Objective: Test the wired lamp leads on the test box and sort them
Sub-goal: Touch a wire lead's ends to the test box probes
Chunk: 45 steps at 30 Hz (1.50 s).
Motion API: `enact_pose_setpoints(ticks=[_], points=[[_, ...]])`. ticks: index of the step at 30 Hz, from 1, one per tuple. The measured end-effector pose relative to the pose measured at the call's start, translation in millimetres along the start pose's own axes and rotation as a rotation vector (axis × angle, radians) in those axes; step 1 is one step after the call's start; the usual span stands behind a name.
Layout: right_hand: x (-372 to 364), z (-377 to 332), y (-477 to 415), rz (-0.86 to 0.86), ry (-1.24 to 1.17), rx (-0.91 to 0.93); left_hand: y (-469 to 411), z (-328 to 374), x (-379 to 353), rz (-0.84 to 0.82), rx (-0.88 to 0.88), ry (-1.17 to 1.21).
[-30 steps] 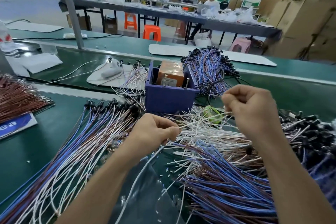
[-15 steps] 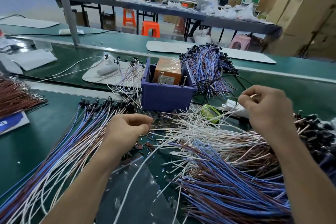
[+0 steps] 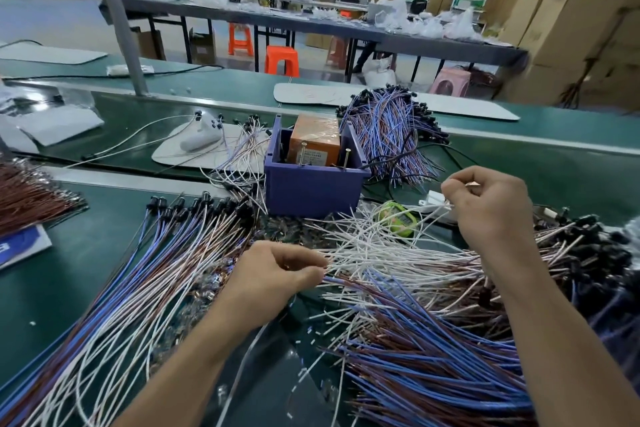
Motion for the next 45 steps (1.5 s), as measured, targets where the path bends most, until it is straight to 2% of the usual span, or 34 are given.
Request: enact_pose_setpoints(ticks=[2, 5, 7, 8, 10, 12, 15, 17, 19, 22, 25, 29, 32, 39, 43, 45], points=[[0, 0, -2, -0.036, -0.015, 0.003, 3, 3, -3, 0.074, -0.067, -0.078], [-2, -7, -1, -0.154, -0.149, -0.028, 8, 7, -24, 0.005, -0.204, -0.290], [-1, -13, -1, -0.176, -0.200, -0.044, 8, 10, -34, 0.021, -0.271, -0.302], [0, -14, -1, -0.151, -0.144, -0.022, 7, 10, -35, 0.046, -0.277, -0.264], [3, -16, -1, -0.056, 0.163, 0.089, 8, 9, -31, 0.104, -0.271, -0.168], [3, -26, 10, 0.038, 0.406, 0.240, 10, 9, -27, 0.152, -0.322, -0.206], [-15, -54, 39, -0.076, 0.392, 0.509, 13, 12, -30, 0.221, -0.525, -0.434], [-37, -68, 62, -0.200, 0.495, 0.724, 14, 14, -32, 0.206, -0.613, -0.504], [-57, -72, 79, -0.254, 0.562, 0.788, 12, 13, -30, 0.165, -0.554, -0.435], [-69, -64, 79, -0.203, 0.496, 0.643, 7, 12, -17, 0.213, -0.328, -0.150], [-75, -58, 77, -0.166, 0.429, 0.525, -1, 12, 0, 0.275, -0.246, 0.080], [-81, -48, 67, -0.224, 0.206, 0.292, -4, 12, 16, 0.235, -0.034, 0.458], [-84, -42, 65, -0.269, 0.084, 0.214, -9, 8, 19, 0.235, 0.089, 0.736], [-80, -44, 64, -0.403, -0.005, 0.330, -14, -1, 22, 0.345, 0.175, 0.726], [-74, -49, 55, -0.314, 0.009, 0.370, -16, -3, 11, 0.371, 0.168, 0.790], [-69, -57, 51, -0.267, -0.013, 0.375, -15, 0, 8, 0.331, 0.148, 0.851]])
Point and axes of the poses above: each hand's wrist, its own y-axis away from the middle knuckle, its own x-axis out of the back of the hand, z = x × y, the point moved 2 cm from there along -y, towards the middle knuckle, and after that the axes turned 15 degrees about y, right-handed, at the moved point
